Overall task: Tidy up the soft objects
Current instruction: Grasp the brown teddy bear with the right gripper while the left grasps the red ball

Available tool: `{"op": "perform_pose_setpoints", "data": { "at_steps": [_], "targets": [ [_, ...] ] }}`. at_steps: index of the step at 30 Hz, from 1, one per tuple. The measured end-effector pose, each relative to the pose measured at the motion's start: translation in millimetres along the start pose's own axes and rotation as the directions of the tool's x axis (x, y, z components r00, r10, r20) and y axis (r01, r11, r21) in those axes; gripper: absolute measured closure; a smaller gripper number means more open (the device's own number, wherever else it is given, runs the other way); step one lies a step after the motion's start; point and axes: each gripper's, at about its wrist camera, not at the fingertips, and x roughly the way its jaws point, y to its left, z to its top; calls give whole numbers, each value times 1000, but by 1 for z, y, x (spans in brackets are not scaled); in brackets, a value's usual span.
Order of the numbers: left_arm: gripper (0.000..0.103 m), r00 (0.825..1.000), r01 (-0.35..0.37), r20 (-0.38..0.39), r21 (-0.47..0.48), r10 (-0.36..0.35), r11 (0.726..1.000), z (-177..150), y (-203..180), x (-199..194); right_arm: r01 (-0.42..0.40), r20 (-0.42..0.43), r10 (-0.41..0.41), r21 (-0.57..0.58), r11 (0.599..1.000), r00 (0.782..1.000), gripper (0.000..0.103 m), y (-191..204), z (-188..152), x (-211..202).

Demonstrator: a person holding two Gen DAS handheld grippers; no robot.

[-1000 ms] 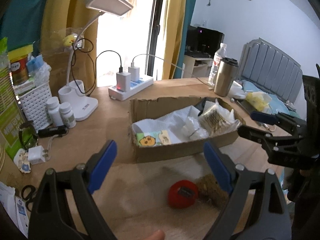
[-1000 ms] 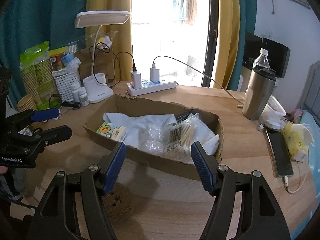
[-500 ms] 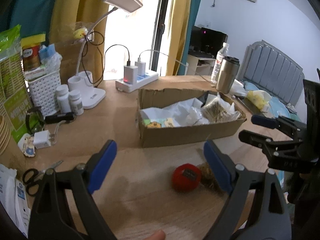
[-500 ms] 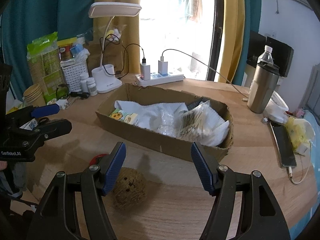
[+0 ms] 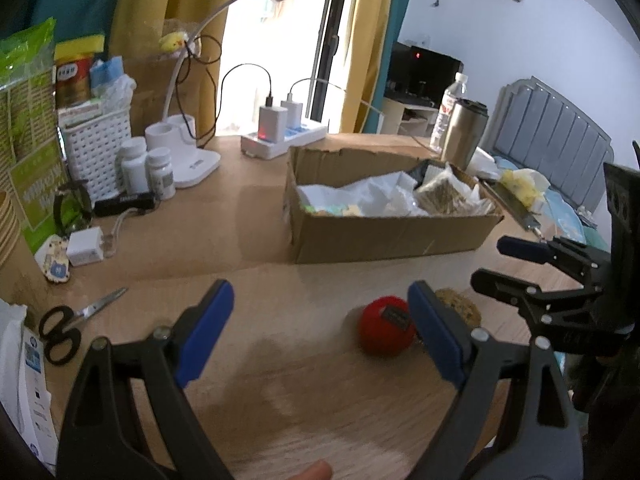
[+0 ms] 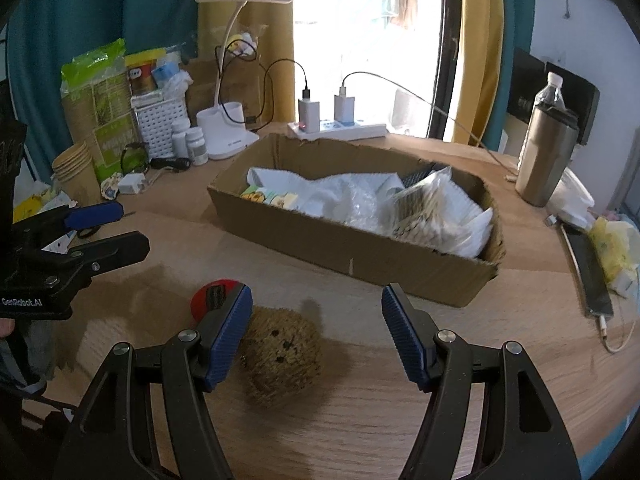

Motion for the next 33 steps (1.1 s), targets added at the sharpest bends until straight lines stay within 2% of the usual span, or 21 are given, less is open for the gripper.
{"op": "perform_pose_setpoints", "data": {
  "at_steps": [16,25,27,33],
  "targets": [
    [13,999,3,-35,-14,-4,1000,-13,6,12,-50,-76,48,-24,998,996,33,14,-14,25],
    [13,999,4,-41,-32,-5,999,-20,8,13,-67,-115,61,-44,997,991,42,20,-19,34],
    [13,999,3,-43,-33,-4,999,-21,8,13,-64,-120,58,-44,997,991,49,21,-20,36],
    [13,999,-3,-48,-33,1,999,-24,9,12,-62,-123,57,-38,997,991,54,20,-21,38]
  ]
}}
